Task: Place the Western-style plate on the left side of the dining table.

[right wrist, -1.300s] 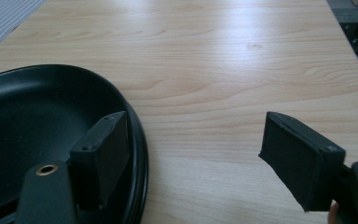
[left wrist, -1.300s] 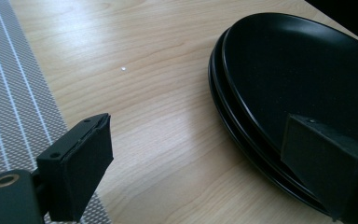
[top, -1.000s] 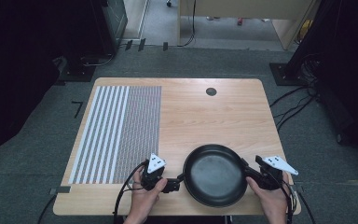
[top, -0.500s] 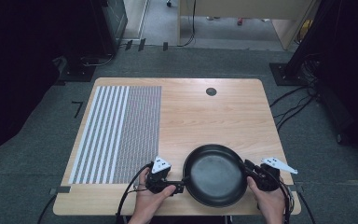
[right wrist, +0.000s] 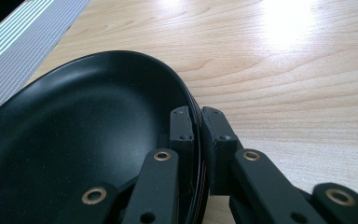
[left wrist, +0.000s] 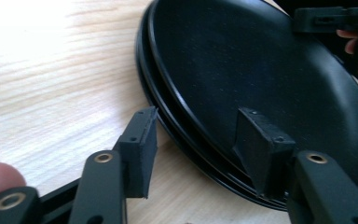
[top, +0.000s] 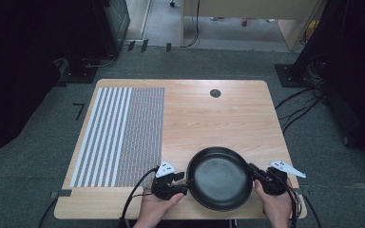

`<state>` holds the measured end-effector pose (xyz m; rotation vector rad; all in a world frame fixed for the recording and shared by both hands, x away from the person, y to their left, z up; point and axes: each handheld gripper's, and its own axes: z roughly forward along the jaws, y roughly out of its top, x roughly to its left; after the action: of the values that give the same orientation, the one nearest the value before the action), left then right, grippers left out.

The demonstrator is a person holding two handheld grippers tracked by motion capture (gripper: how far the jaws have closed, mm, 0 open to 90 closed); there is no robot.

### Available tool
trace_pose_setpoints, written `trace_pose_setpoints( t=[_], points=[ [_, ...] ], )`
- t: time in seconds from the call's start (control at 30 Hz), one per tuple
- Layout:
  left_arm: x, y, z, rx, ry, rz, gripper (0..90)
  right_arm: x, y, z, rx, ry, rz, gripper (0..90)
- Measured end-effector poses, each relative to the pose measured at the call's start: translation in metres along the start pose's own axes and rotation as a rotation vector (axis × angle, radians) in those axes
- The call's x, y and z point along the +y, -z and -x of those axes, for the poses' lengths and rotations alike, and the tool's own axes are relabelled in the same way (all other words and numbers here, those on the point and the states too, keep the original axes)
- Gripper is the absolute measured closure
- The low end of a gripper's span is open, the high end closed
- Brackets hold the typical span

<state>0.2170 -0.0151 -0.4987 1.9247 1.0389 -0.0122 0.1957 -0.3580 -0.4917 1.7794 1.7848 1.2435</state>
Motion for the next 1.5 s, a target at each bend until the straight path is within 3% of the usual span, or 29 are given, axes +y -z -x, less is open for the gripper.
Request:
trace_pose_setpoints(
  t=[0.47, 0.7, 0.97, 1.07, 1.5],
  points=[
    [0.002, 0.003, -0.001, 0.0, 0.007, 0.011, 58.3, -0.001, -0.001, -0.003, 0.013, -0.003, -0.003, 84.4],
    [0.002, 0.003, 0.0, 0.005, 0.005, 0.006, 58.2, -0.001, -0.001, -0.003, 0.015, -0.005, -0.002, 84.5],
    [0.005, 0.008, -0.002, 0.02, 0.023, 0.012, 59.0, -0.004, -0.003, -0.002, 0.07, -0.042, -0.011, 84.9],
    [0.006, 0.01, -0.002, 0.031, 0.012, 0.006, 60.5, -0.004, -0.005, -0.004, 0.083, -0.047, -0.017, 84.9],
    [0.014, 0.025, -0.008, 0.013, 0.028, 0.016, 61.2, -0.008, -0.012, -0.014, 0.118, -0.049, -0.024, 84.8]
  ],
)
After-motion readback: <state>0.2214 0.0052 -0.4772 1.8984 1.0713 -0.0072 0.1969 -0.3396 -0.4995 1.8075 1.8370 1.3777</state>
